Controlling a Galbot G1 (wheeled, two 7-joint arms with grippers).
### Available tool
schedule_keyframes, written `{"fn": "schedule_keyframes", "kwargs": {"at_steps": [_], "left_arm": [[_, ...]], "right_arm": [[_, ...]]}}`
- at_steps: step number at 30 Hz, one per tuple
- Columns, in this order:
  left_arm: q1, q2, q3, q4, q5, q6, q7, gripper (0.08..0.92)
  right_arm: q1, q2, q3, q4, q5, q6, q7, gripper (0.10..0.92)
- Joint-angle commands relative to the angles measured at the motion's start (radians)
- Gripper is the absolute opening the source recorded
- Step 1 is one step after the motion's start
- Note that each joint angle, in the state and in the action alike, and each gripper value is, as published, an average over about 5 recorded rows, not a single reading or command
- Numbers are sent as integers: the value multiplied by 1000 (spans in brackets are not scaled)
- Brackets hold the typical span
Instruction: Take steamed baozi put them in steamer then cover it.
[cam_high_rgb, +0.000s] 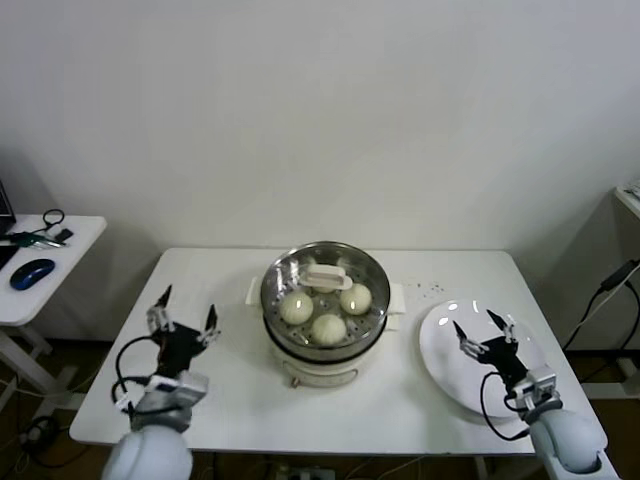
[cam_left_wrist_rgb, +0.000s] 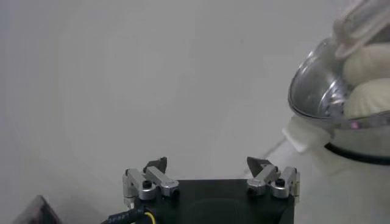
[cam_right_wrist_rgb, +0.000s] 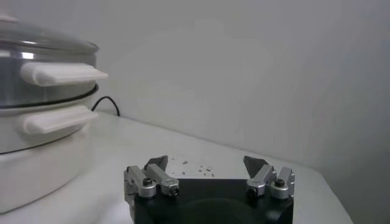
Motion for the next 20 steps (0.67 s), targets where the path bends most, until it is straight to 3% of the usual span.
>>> {"fn": "schedule_keyframes", "kwargs": {"at_steps": [1, 20], "left_arm": [[181, -157, -255, 134, -513, -505, -32, 823], [195, -165, -217, 170, -555, -525, -10, 823]], "right_arm": [[-33, 7, 4, 39, 4, 16, 1, 823], [-45, 22, 17, 28, 8, 43, 1, 823]]}}
